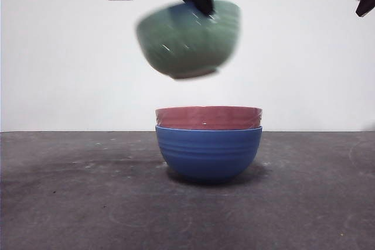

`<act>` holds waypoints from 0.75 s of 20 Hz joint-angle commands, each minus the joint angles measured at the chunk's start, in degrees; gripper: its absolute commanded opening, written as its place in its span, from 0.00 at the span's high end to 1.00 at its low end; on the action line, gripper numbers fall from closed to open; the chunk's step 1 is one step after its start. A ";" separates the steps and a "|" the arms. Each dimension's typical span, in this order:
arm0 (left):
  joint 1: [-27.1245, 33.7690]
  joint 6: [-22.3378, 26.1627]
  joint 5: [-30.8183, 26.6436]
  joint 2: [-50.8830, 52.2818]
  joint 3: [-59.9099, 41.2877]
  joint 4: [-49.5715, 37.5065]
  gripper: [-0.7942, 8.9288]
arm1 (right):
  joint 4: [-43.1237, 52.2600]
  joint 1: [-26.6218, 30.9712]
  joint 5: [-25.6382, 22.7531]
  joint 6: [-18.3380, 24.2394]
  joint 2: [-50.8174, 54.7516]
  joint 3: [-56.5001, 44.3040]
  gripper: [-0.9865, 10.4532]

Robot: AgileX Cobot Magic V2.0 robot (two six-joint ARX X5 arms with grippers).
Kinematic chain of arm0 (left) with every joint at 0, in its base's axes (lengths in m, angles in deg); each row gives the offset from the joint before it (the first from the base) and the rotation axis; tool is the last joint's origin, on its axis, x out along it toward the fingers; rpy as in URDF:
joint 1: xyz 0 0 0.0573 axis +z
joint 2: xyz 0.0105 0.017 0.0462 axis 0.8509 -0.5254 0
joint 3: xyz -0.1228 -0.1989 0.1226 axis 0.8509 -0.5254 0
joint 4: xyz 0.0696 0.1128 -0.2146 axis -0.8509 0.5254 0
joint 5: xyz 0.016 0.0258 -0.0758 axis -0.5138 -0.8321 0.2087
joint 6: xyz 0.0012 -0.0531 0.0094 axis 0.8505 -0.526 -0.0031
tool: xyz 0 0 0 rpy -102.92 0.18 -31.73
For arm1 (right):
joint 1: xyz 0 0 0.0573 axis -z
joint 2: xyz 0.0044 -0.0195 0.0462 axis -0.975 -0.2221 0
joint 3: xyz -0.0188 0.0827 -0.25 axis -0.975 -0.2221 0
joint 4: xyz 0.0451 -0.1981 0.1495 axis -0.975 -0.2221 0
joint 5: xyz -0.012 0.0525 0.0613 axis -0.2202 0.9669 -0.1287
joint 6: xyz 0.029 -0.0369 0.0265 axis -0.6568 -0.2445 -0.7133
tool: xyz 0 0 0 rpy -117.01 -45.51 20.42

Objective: Pick up the green bowl on the top,put the green bowl on the left,pick up the red bowl in the middle,put the red bowl on the right

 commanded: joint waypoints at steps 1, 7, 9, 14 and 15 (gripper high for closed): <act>1.11 -5.16 -8.70 4.68 -0.26 4.33 0.93 | 0.02 -0.07 -0.04 -0.33 -0.11 0.17 0.72; 7.21 -12.35 -16.87 18.51 -21.73 -8.70 0.93 | 0.04 -0.09 0.02 -0.37 -0.11 0.17 0.72; 8.72 -13.14 -16.90 20.35 -29.79 -14.62 0.93 | 0.13 -0.09 0.11 -0.39 -0.20 0.17 0.72; 10.34 -13.18 -16.31 18.95 -44.00 -32.20 0.93 | 0.13 -0.09 0.13 -0.98 -0.46 0.17 0.72; 10.43 -13.16 -15.34 18.29 -45.31 -34.32 0.93 | 0.13 -0.09 0.13 -1.01 -0.50 0.17 0.72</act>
